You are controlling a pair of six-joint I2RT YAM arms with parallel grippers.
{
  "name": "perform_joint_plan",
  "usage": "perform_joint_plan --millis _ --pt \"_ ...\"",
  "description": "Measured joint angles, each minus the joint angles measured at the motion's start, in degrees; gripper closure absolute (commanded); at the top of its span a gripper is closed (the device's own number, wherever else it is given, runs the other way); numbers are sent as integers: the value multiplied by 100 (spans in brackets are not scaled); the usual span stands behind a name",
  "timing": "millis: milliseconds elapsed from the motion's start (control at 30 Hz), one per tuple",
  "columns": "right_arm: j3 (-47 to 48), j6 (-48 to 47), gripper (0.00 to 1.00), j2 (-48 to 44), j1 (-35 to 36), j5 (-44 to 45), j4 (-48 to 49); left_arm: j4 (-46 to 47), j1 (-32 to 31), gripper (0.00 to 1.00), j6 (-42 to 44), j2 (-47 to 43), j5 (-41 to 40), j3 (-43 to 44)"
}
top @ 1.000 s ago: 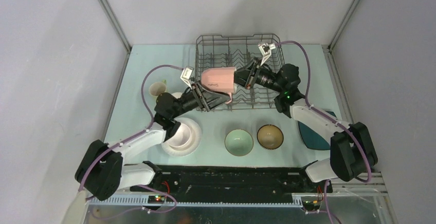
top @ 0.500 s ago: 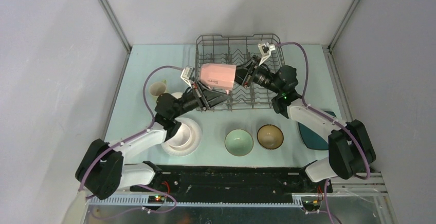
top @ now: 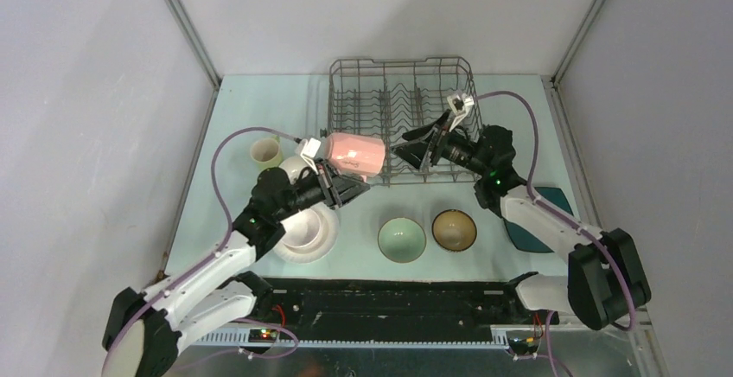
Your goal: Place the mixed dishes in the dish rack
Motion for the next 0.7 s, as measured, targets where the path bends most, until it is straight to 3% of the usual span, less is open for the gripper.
perform_joint_plan --millis 200,333,500,700 --pt "-332 -144 12 -490 -125 758 -498 -1637 2 100 850 -323 -1051 181" --pt "-603 -203 1 -850 -162 1690 -1045 -2455 2 100 1226 -122 -1705 527" --pt "-791 -264 0 -1617 -155 2964 -1982 -3401 -55 100 1683 949 -2850 1696" --pt "-960 -389 0 -2439 -149 3805 -2411 -4039 -76 100 2267 2557 -3936 3268"
